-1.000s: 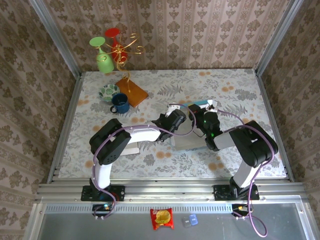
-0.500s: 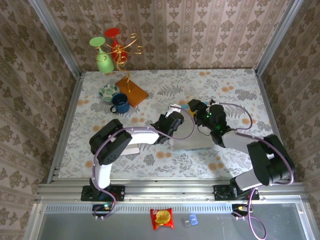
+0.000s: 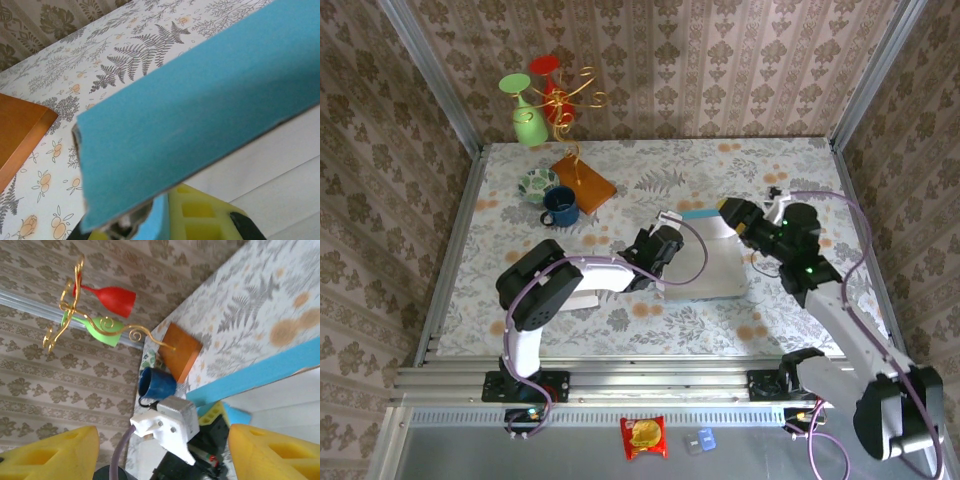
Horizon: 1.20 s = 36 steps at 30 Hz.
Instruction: Fold the paper box
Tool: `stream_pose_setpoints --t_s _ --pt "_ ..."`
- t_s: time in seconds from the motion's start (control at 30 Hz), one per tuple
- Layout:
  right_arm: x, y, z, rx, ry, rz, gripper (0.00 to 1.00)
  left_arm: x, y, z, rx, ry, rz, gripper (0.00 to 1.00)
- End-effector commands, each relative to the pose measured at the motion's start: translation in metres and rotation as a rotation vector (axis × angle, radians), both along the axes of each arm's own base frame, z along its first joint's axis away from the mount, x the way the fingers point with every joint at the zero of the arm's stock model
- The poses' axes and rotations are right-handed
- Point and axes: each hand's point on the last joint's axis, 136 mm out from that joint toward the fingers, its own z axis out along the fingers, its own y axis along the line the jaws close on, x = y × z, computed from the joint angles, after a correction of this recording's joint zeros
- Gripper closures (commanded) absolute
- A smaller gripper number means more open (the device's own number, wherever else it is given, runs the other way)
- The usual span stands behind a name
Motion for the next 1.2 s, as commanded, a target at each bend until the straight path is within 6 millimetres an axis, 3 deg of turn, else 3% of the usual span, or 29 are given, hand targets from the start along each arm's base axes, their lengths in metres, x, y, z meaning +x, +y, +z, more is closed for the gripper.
stream_pose_setpoints --t_s 0.0,0.13,0.37,0.57,0.8,0.93,1.17 --pt "-0.010 -0.021 0.004 -0.175 -0.046 0.018 0.34 -0.004 0.014 -0.006 0.106 0.001 -0.047 1.00" --pt "-0.011 -0.040 -0.005 -0.405 -0.096 0.000 0.42 -0.004 0.019 -0.004 0.134 -0.013 -0.078 1.00" --pt "0.006 -0.071 -0.030 -0.713 -0.182 -0.030 0.49 0.000 0.032 -0.002 0.170 -0.027 -0.137 1.00" --pt "0.026 -0.089 -0.057 -0.778 -0.096 -0.027 0.52 0.009 0.049 -0.005 0.149 0.002 -0.205 1.00" --pt "0.043 -0.082 -0.111 -0.532 0.153 -0.042 0.57 0.025 0.069 -0.015 0.115 0.058 -0.254 1.00" --pt "0.055 -0.070 -0.130 -0.453 0.194 -0.031 0.56 0.035 0.079 -0.017 0.083 0.081 -0.257 1.00" --pt "0.078 -0.027 -0.155 -0.472 0.219 0.141 0.54 0.042 0.084 -0.022 0.051 0.108 -0.251 1.00"
